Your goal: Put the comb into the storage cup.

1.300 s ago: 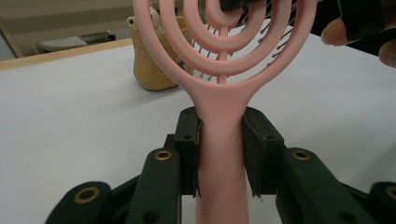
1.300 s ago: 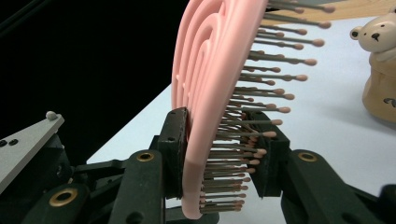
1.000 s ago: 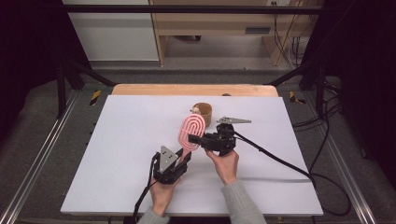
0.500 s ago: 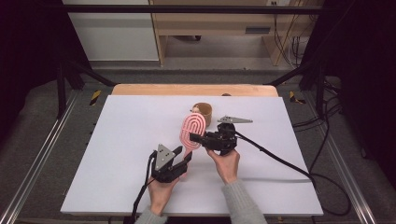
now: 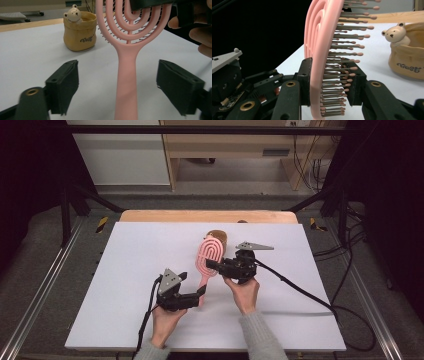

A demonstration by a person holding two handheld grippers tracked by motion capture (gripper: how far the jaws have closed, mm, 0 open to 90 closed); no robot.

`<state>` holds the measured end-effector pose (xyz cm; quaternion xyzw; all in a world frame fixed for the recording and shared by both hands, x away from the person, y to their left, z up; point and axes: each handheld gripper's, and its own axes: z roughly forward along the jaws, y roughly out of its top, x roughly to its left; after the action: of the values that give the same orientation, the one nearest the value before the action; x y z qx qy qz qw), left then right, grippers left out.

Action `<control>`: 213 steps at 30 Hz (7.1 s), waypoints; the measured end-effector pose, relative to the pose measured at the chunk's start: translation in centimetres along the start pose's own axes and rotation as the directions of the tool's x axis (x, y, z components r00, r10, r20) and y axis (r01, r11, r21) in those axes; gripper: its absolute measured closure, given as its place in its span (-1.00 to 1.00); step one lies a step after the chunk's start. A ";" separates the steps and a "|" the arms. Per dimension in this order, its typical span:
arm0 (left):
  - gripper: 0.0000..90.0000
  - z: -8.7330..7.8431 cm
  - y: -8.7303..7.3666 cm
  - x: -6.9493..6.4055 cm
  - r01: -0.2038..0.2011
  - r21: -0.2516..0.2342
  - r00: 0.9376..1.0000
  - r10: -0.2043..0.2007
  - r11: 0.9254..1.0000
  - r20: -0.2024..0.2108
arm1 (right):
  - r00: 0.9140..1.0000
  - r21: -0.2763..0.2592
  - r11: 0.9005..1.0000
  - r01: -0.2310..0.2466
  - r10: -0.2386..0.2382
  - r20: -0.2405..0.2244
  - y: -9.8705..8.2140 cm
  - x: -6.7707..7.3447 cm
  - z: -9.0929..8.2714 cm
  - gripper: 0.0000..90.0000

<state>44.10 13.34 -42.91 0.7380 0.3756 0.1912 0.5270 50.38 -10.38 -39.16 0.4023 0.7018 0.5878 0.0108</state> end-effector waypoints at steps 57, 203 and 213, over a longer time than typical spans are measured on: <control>-0.94 -6.6 0.0 8.8 -0.064 0.069 0.998 0.063 0.996 0.019 | 0.989 -0.099 0.991 0.086 -0.072 0.132 3.9 -0.8 -4.1 0.41; -0.94 -9.2 -4.5 12.8 -0.021 0.085 1.000 0.021 0.996 -0.006 | 0.886 -0.210 0.968 0.140 -0.027 0.463 11.9 -6.9 4.0 0.41; -0.94 -9.1 -4.5 12.8 -0.022 0.089 1.000 0.023 0.996 -0.006 | 0.890 -0.223 0.970 0.097 0.016 0.455 10.9 -7.9 4.1 0.41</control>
<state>44.56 29.49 -45.13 0.7641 0.3772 0.1828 0.4903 63.75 -11.70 -34.95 0.5092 0.6121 0.5576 0.2349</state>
